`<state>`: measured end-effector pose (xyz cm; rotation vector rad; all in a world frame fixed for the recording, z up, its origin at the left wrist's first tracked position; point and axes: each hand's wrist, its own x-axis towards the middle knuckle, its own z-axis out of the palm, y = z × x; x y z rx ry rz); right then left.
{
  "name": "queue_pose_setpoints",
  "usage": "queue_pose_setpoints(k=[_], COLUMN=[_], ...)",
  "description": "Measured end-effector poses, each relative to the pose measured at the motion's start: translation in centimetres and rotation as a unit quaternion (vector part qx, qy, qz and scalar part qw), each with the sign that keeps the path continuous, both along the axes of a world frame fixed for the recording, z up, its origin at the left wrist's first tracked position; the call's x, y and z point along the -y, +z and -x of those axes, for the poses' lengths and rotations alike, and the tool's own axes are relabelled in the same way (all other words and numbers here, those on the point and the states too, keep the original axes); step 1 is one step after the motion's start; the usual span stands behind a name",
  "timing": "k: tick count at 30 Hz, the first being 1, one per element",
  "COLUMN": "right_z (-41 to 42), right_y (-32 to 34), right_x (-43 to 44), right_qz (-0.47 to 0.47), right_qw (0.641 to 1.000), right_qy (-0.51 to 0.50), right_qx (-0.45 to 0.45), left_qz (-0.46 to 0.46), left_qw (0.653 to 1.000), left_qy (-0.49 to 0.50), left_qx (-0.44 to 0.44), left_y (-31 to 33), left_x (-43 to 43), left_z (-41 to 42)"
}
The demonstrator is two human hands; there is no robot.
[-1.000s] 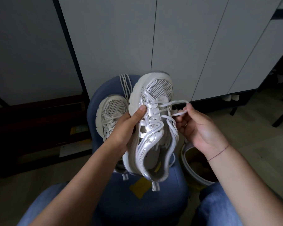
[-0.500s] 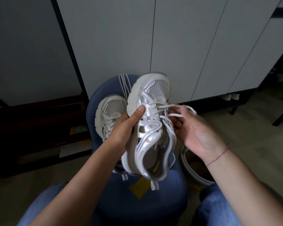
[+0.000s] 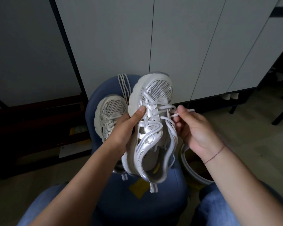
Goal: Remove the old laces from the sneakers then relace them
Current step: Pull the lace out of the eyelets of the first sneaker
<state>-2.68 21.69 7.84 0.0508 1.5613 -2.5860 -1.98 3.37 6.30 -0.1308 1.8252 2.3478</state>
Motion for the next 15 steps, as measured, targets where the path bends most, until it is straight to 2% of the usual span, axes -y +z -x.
queue_pose_setpoints(k=[2, 4, 6, 9, 12, 15], right_z=[0.4, 0.9, 1.4, 1.5, 0.9, 0.4], right_y=[0.7, 1.3, 1.3, 0.3, -0.6, -1.0], right_x=[-0.6, -1.6, -2.7, -2.9, -1.5, -0.2], right_qz=[0.147, 0.282, 0.335, 0.268, 0.083, -0.032], right_qw=[0.988, 0.957, 0.941, 0.962, 0.994, 0.997], right_qy=[0.029, 0.039, 0.023, 0.043, 0.066, 0.005], right_qx=[0.044, 0.056, 0.047, 0.02, -0.016, -0.072], left_qz=[-0.01, -0.007, 0.002, 0.003, 0.002, 0.004], left_qw=[1.0, 1.0, 1.0, 1.0, 1.0, 1.0], left_qy=[-0.002, -0.001, 0.0, 0.003, -0.001, 0.0], left_qx=[0.005, 0.008, 0.008, 0.01, 0.007, 0.005], left_y=[0.1, 0.2, 0.2, 0.1, 0.1, 0.2], left_x=[0.0, 0.1, 0.2, 0.3, 0.1, 0.1], left_z=[0.0, 0.0, 0.1, 0.0, 0.0, 0.0])
